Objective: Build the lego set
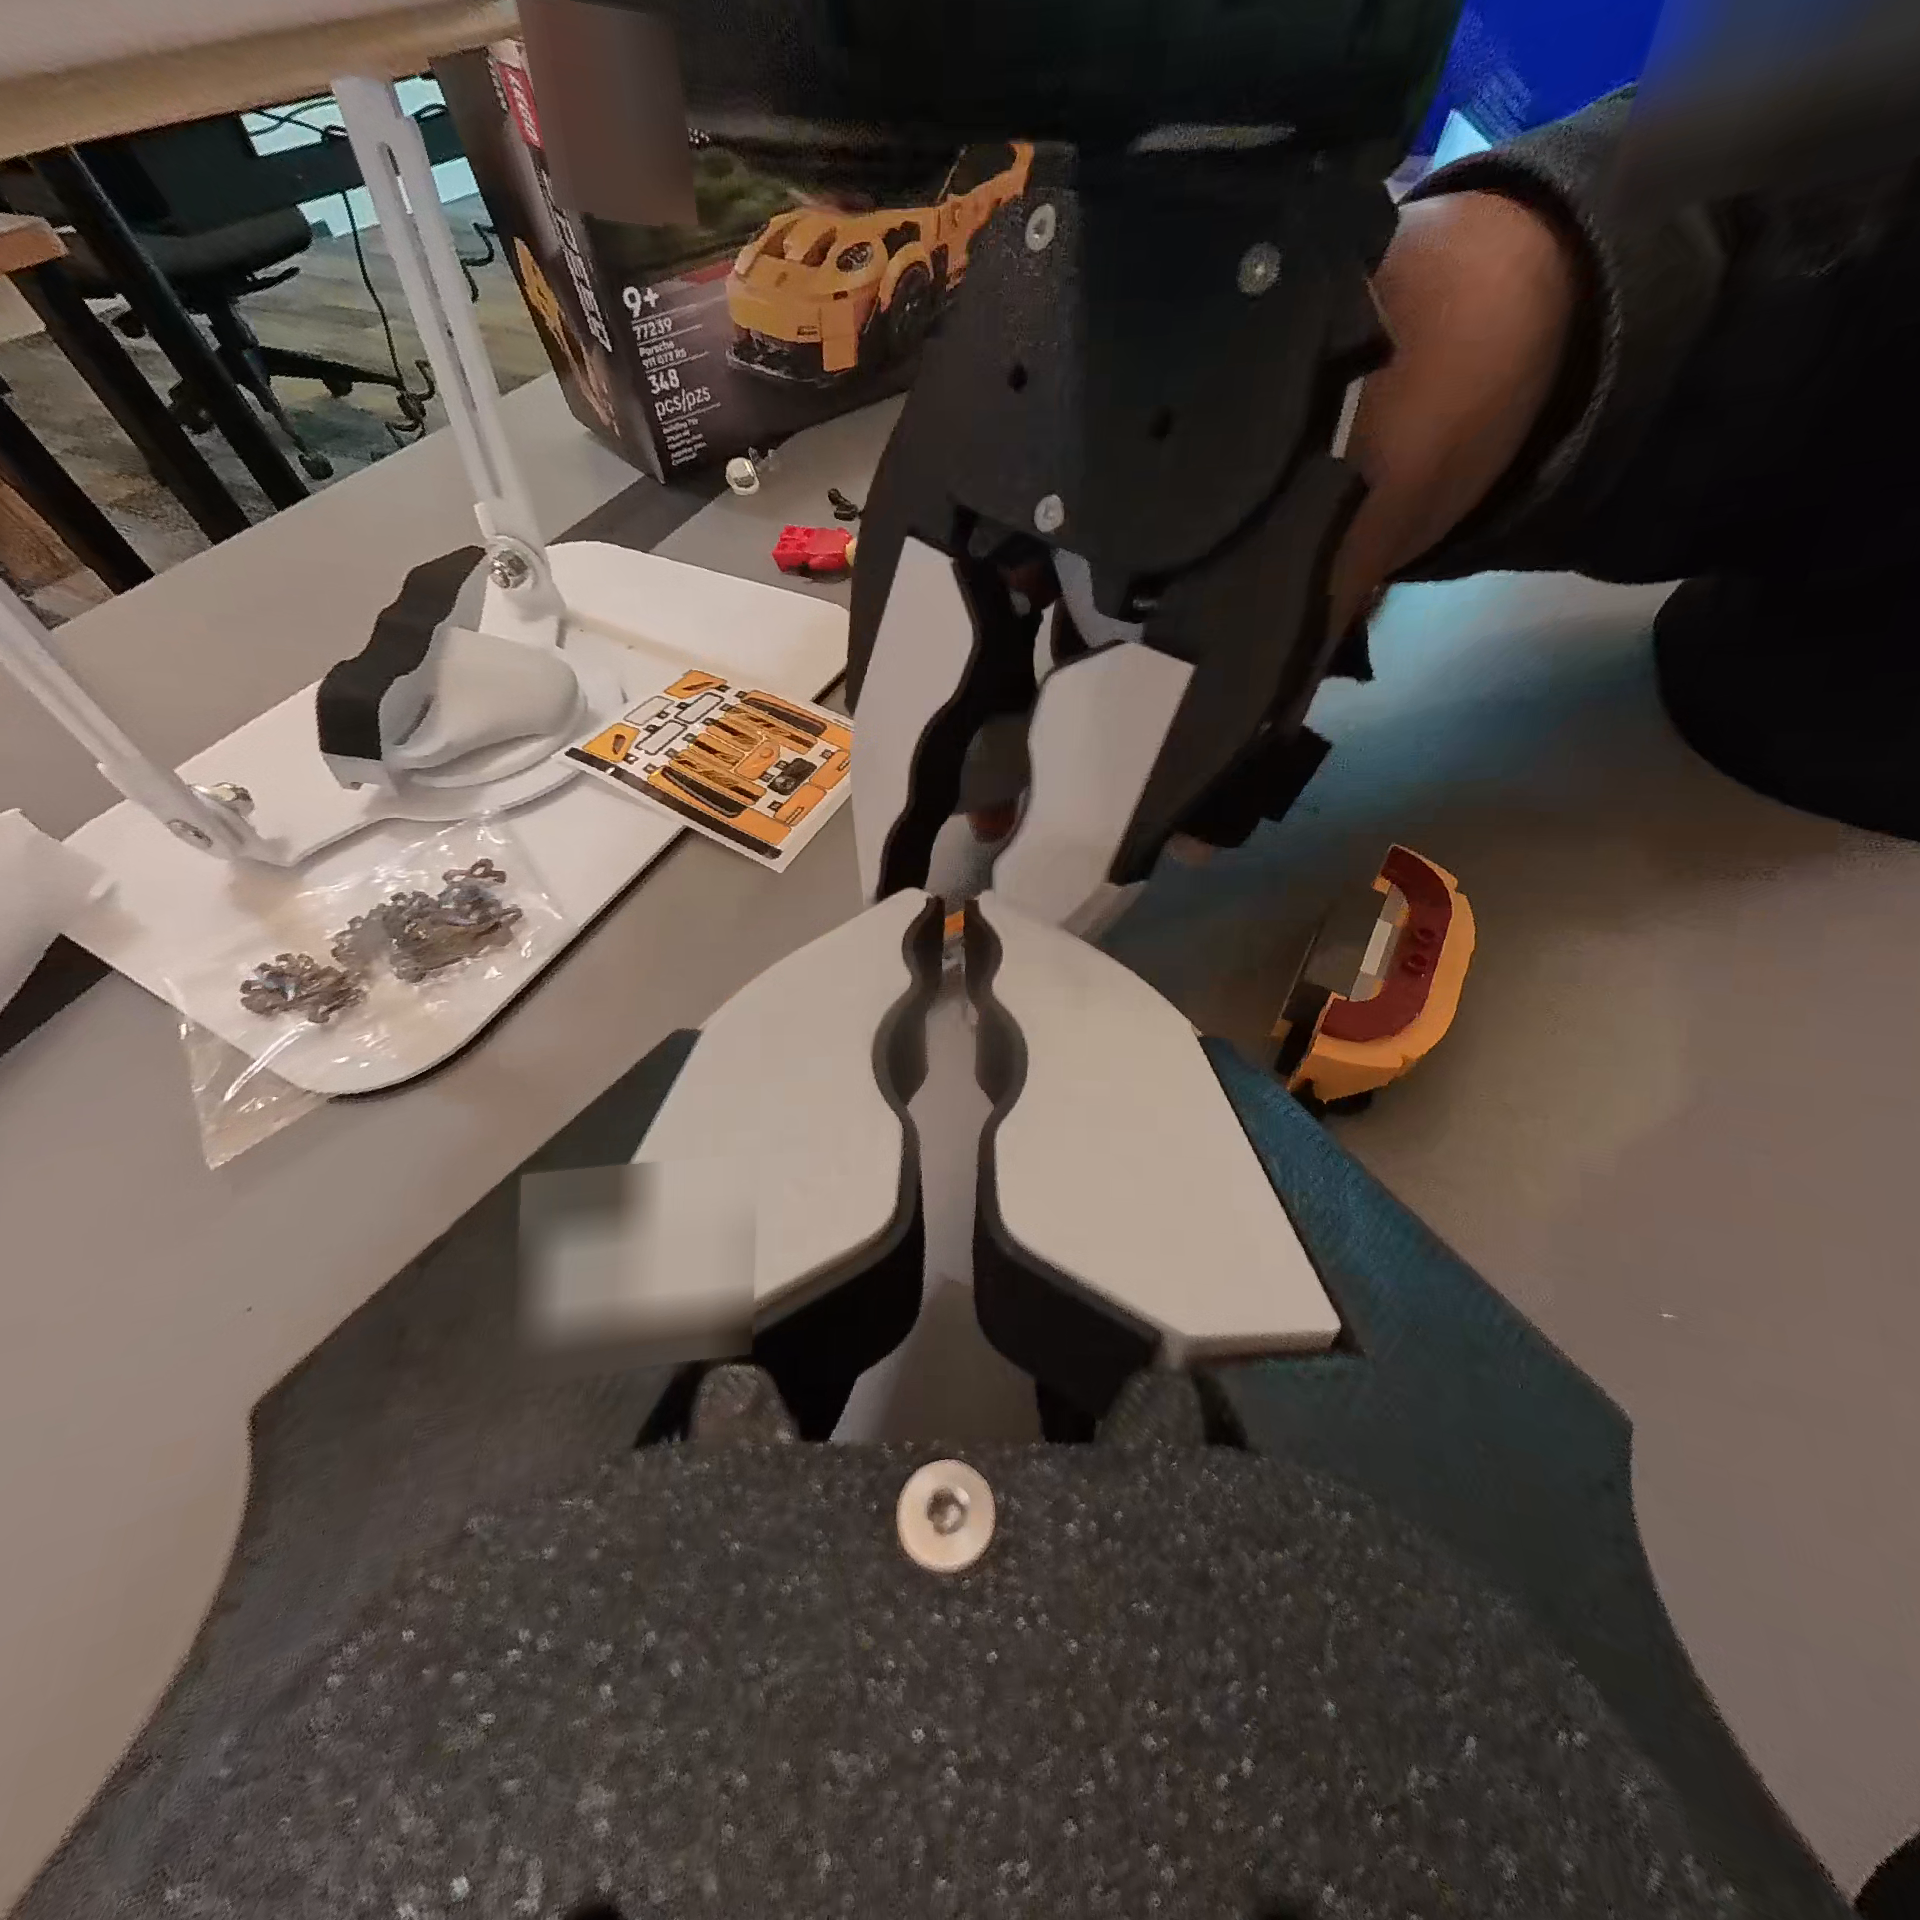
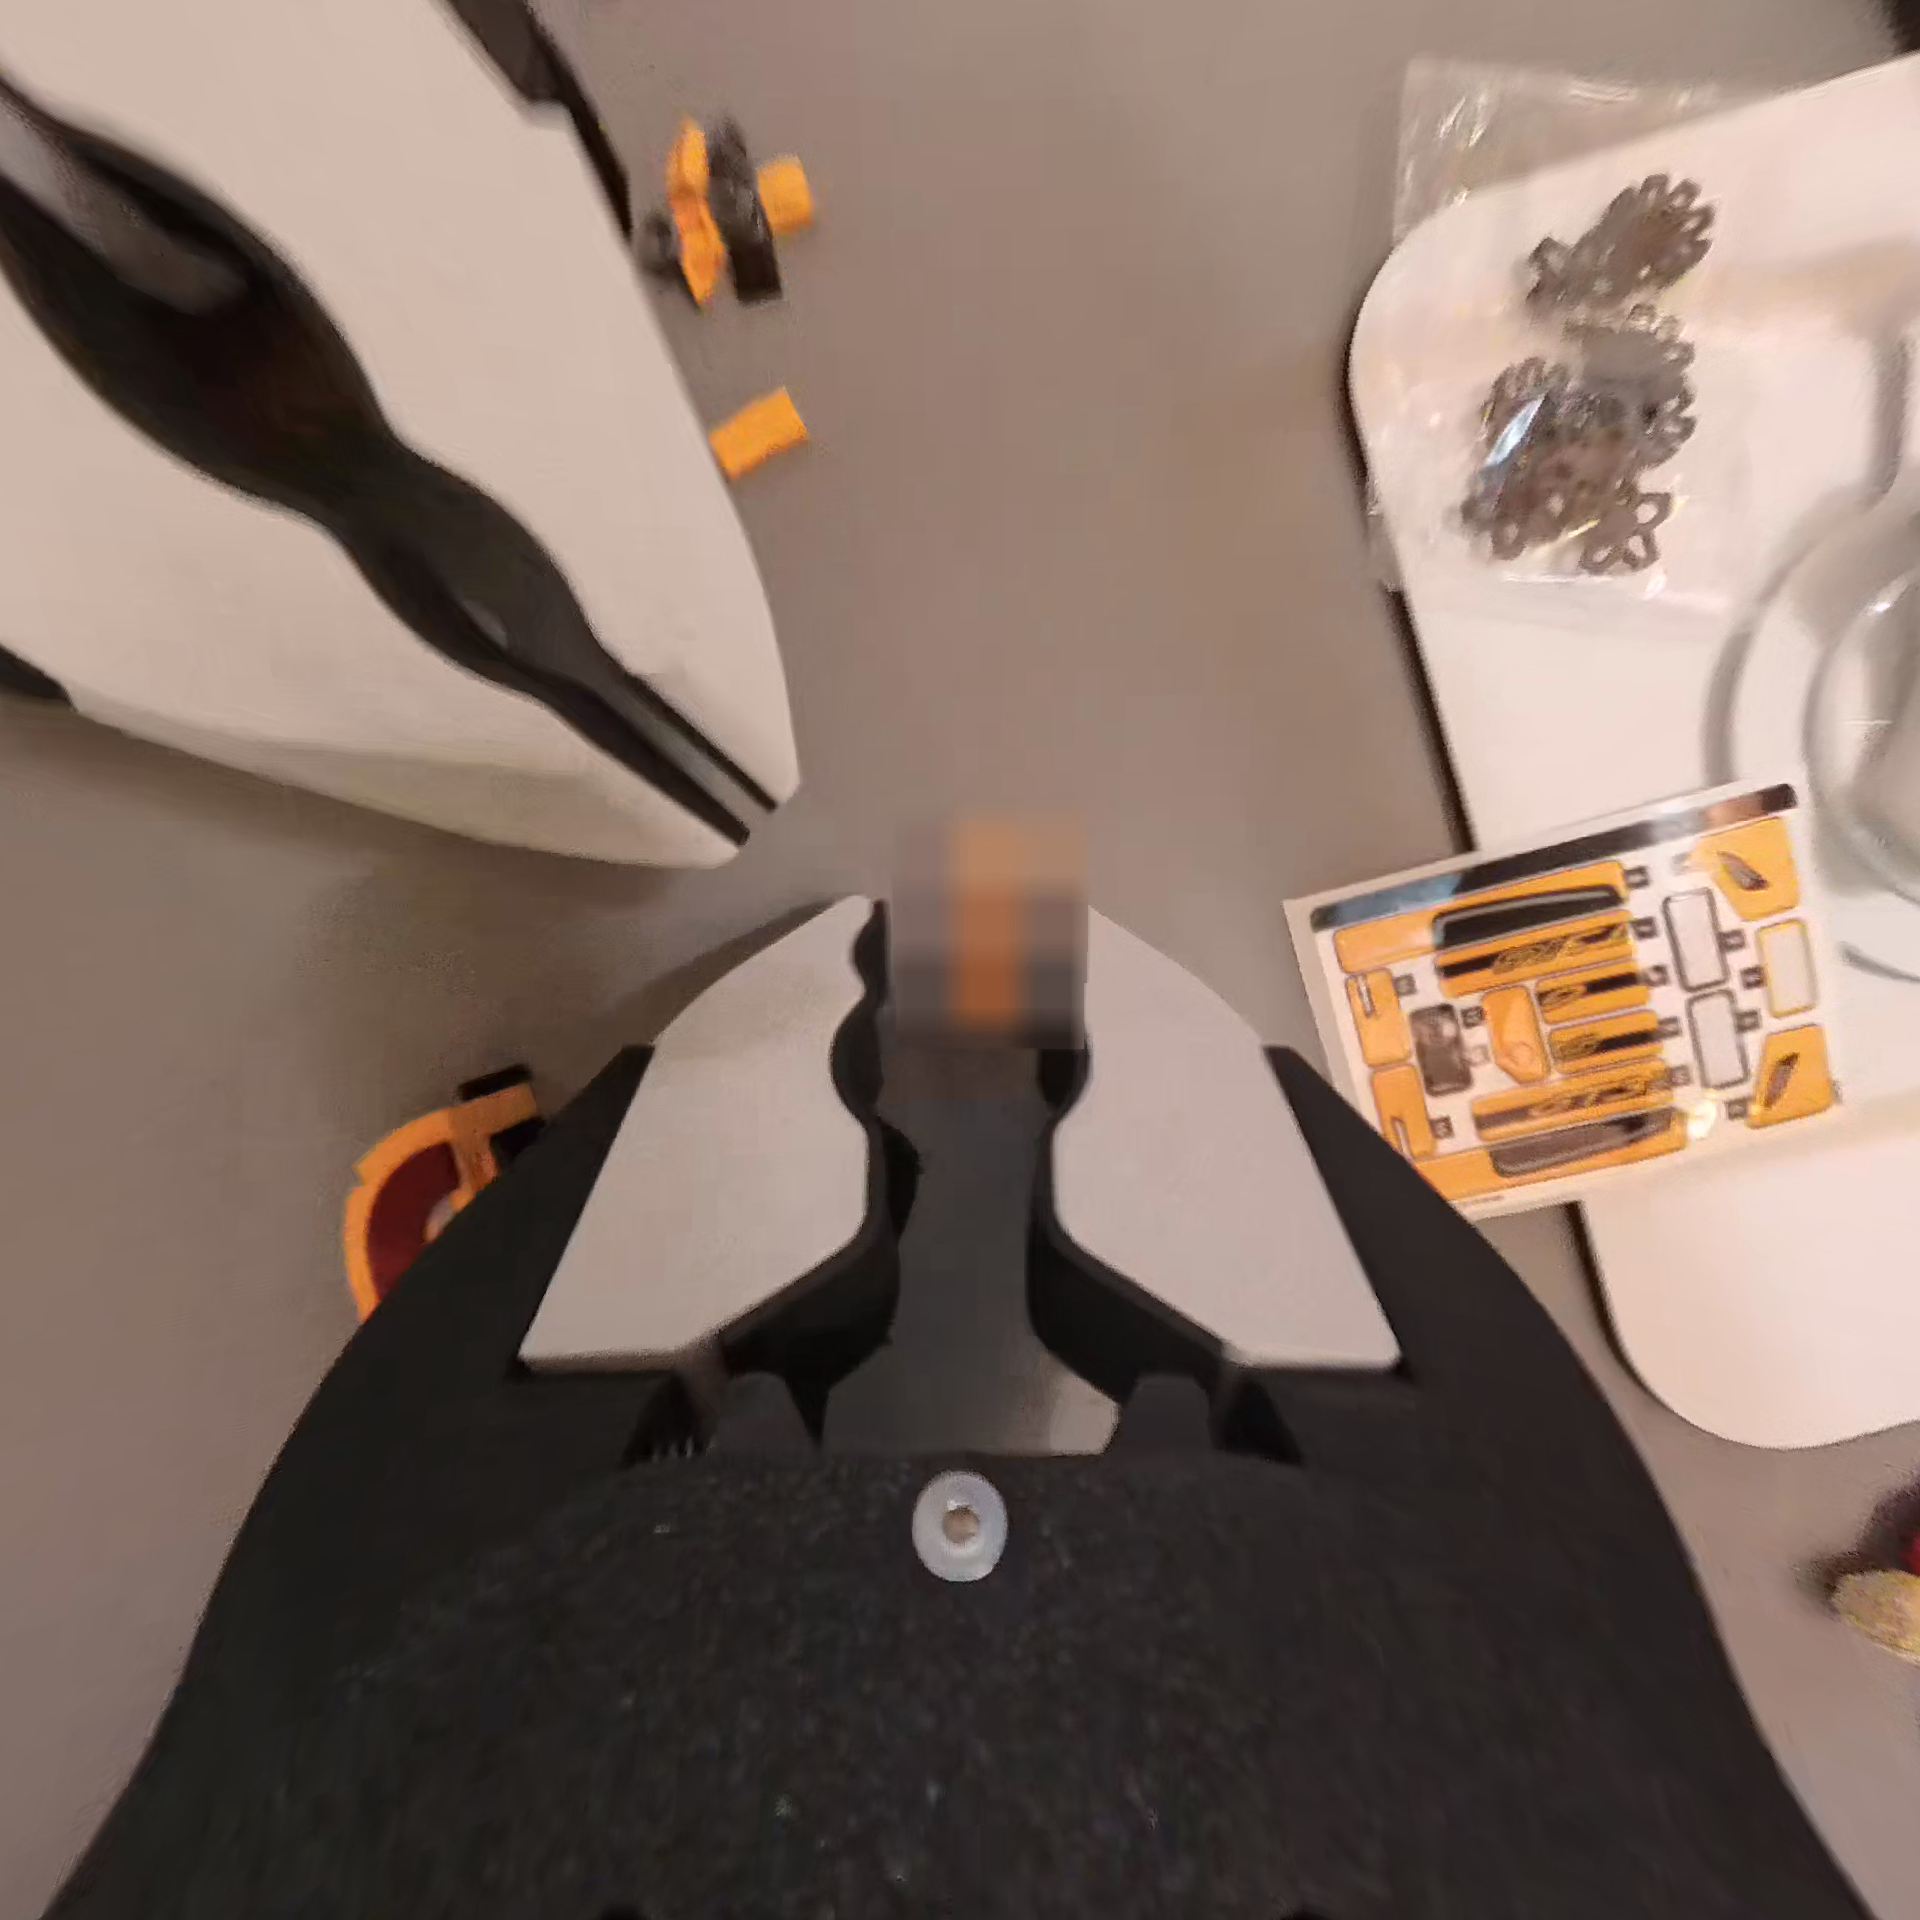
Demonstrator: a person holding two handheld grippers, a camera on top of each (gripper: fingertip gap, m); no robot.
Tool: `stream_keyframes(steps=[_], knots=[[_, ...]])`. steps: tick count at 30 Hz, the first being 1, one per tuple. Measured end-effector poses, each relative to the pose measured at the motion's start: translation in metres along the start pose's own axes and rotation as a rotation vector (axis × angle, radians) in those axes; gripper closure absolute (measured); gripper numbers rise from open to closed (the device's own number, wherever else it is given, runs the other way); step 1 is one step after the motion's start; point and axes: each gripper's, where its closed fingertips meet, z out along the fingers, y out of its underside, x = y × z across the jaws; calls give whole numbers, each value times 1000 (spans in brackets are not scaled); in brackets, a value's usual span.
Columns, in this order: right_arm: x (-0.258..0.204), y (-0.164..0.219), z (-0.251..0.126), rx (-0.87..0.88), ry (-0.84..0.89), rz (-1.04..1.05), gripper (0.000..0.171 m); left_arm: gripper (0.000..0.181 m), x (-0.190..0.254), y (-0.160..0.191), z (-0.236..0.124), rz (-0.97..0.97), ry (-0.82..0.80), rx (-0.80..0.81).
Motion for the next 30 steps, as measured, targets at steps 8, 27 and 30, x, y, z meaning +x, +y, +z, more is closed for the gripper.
stream_keyframes(steps=[8,27,30], knots=[[-20,-19,-43,383,-35,-117,155,168,8,-20,-9,-83,100,144],[-87,-52,-168,1217,-356,53,155,165,88,-97,-32,-181,459,406],[-83,-45,-166,1173,-324,7,155,165,84,-93,-31,-162,440,379]])
